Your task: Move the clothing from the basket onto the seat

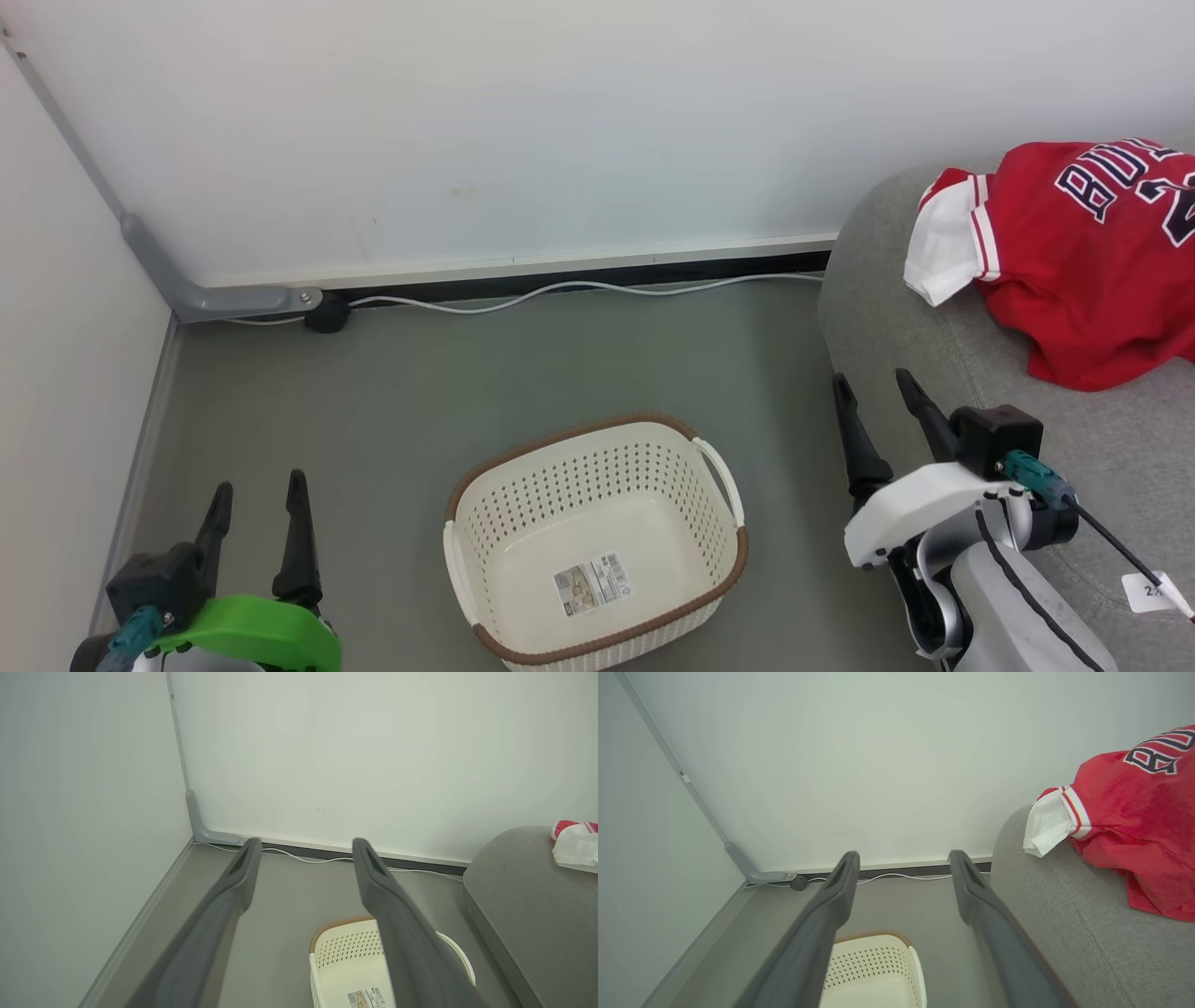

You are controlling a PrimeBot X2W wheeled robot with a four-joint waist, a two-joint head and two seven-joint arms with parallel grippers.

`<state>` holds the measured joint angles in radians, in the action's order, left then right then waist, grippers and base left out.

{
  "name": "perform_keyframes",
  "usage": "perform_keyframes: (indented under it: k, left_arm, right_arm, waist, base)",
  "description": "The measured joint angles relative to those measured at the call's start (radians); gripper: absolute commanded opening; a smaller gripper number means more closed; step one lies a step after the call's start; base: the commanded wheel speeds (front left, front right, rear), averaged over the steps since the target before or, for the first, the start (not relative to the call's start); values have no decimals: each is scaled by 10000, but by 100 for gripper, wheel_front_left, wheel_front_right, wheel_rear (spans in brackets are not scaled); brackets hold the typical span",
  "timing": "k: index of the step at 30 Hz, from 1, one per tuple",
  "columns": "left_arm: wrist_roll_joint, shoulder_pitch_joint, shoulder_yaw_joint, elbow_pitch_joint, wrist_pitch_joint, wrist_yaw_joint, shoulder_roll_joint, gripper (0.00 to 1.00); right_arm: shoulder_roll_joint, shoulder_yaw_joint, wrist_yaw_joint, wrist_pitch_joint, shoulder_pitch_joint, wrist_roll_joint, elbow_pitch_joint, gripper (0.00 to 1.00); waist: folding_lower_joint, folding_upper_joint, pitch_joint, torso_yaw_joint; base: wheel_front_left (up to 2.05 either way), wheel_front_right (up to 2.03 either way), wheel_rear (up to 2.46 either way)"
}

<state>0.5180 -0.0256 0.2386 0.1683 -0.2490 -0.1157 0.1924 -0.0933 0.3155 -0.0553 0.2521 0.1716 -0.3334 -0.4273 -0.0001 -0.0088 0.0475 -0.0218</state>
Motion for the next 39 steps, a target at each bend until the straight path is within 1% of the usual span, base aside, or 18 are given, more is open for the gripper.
perform_keyframes:
  k: [2, 6, 11, 20, 21, 27, 29, 39]
  left_arm:
    - [-54, -142, -52, -71, 0, -4, 46, 100]
    - [-372, -472, -178, -182, 0, -4, 107, 100]
    - [-391, -872, -403, -345, 0, -8, 98, 100]
    - [-495, -1093, -677, -598, 0, -36, 50, 100]
    - [-516, -1102, -702, -633, 0, -36, 48, 100]
    - [-608, -1136, -779, -780, 0, -36, 29, 100]
    - [-650, -1147, -800, -800, 0, -36, 15, 100]
    - [-966, -1277, -936, -895, 0, -36, -109, 100]
  right_arm:
    - [2, -38, -82, 0, -176, 0, 136, 100]
    - [2, -125, -117, 0, -468, 0, 399, 100]
    - [8, -286, -265, 0, -862, 0, 742, 100]
    - [8, -372, -280, 0, -1313, 0, 1220, 100]
    - [8, -384, -353, 0, -1329, 2, 1269, 100]
    - [-15, -420, -366, 0, -1402, 102, 1532, 100]
    - [-17, -428, -431, 0, -1409, 102, 1588, 100]
    - [-67, -462, -435, 0, -1611, 178, 1801, 100]
  waist:
    - [0, 0, 1, -14]
    - [0, 0, -11, -46]
    - [0, 0, -36, -61]
    - [0, 0, -79, -22]
    - [0, 0, -81, -18]
    - [0, 0, -96, 5]
    - [0, 0, -100, 10]
    - [0, 0, -121, 37]
  base:
    - [0, 0, 0]
    - [0, 0, 0]
    - [0, 0, 0]
    - [0, 0, 0]
    - [0, 0, 0]
    - [0, 0, 0]
    - [0, 0, 0]
    - [0, 0, 0]
